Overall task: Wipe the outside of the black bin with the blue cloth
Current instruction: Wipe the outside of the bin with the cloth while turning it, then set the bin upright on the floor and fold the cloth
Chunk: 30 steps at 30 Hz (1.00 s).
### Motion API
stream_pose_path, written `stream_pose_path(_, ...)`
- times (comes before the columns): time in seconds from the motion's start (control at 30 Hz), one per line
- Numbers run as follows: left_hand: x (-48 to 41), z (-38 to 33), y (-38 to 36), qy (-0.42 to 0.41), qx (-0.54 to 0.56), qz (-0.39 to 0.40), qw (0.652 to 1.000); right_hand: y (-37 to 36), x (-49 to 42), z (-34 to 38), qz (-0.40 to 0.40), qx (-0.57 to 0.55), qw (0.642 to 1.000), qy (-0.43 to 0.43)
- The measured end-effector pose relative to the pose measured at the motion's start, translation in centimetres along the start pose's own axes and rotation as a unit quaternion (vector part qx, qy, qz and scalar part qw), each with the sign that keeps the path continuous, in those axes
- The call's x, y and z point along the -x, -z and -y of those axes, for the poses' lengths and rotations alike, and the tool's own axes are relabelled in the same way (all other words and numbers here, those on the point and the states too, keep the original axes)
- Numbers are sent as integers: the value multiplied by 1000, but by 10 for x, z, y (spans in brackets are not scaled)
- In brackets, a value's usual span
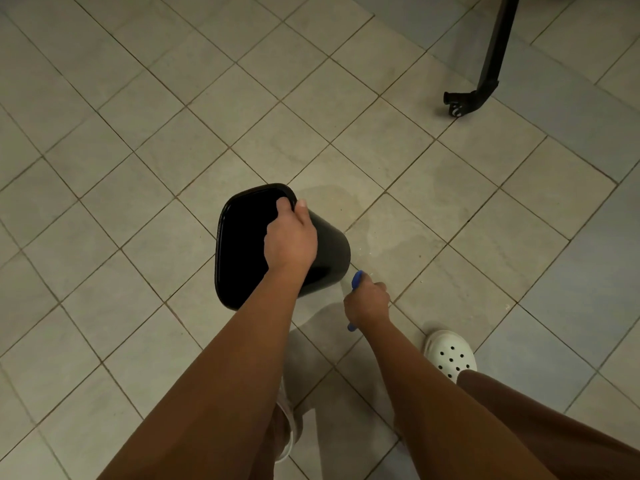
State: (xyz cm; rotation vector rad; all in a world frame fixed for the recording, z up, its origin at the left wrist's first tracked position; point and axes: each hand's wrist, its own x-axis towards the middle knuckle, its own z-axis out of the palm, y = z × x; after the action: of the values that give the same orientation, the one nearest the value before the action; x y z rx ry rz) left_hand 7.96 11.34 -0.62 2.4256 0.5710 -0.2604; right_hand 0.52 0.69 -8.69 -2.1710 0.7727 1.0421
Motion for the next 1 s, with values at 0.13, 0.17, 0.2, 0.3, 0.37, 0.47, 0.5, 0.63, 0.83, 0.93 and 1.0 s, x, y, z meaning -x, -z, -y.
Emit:
stream_pose_path(0.13,3,-10,-9,-11,-4,12,1000,1,-1,-3,-9,17,1000,-5)
stream_pose_path(0.17,3,-13,-12,-13,-7,18,1000,1,-2,-4,-11,21,1000,0)
stream_pose_path(0.2,3,-18,-15,-15,-12,27,999,0,-3,-5,-12,22,1000,5)
stream_pose_path(0.3,4,-29,-27,-35,-39,63,997,-1,-9,-8,-27,-18,999,15)
stream_pose_path(0.37,4,-33,-35,-50,-61,82,994,-1,-13,-8,-42,-54,997,24)
stream_pose_path(0.47,5,-37,-46,-61,-81,105,989,2,-16,-8,-56,-67,995,40)
stream_pose_path(0.5,7,-38,-50,-63,-90,118,987,3,-16,-9,-59,-71,995,44)
stream_pose_path(0.63,17,-31,-70,-66,-118,159,978,5,-18,-12,-67,-88,992,59)
stream_pose_path(0.83,7,-34,-73,-17,-38,127,991,8,-17,-12,-82,-97,989,74)
stream_pose_path(0.93,-3,-36,-68,-15,-21,111,993,10,-18,-12,-71,-89,990,83)
stream_pose_path(1.0,-6,-34,-68,-8,-13,114,993,12,-19,-12,-62,-78,992,79)
